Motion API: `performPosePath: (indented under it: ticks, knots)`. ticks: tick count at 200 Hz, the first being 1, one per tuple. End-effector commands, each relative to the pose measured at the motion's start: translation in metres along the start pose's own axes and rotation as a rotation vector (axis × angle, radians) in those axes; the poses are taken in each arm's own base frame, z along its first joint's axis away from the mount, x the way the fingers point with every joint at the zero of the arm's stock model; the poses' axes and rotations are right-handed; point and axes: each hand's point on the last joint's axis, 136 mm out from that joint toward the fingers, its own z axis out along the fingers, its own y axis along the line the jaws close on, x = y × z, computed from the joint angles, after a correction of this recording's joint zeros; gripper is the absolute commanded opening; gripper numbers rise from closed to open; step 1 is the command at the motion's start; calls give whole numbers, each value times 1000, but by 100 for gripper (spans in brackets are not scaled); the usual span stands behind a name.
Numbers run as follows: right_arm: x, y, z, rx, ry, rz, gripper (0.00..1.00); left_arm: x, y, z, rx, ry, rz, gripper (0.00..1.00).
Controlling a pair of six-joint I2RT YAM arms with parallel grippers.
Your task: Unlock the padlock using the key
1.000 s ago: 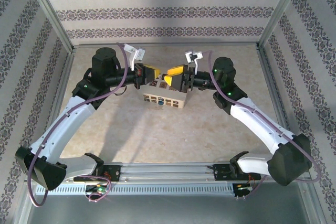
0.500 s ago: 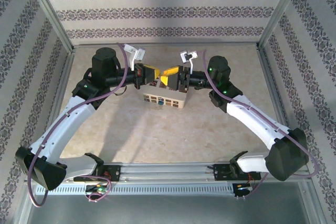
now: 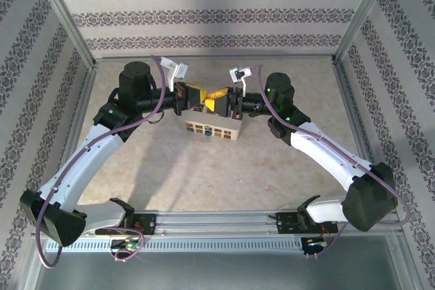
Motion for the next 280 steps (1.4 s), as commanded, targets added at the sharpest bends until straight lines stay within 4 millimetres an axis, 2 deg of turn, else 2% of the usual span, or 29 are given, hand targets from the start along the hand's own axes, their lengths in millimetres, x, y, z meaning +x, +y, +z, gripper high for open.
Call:
performPosePath:
  ticks: [1,99,179,242,280]
  knots:
    - [-12,18,3,-53,-11,-45,41,-1,0,-4,-5,-4,24,0]
    - [-6,17,8,-70,13,-24,35,-2,5,-6,-29,-12,20,0]
    - [-6,15,4,-49,-2,-25,29,-1,8,-9,-36,-17,18,0]
    - [-6,13,4,-43,-1,-15,17,0,7,-10,-32,-18,18,0]
    - [-5,12,4,-42,2,-10,7,0,8,-10,-33,-21,16,0]
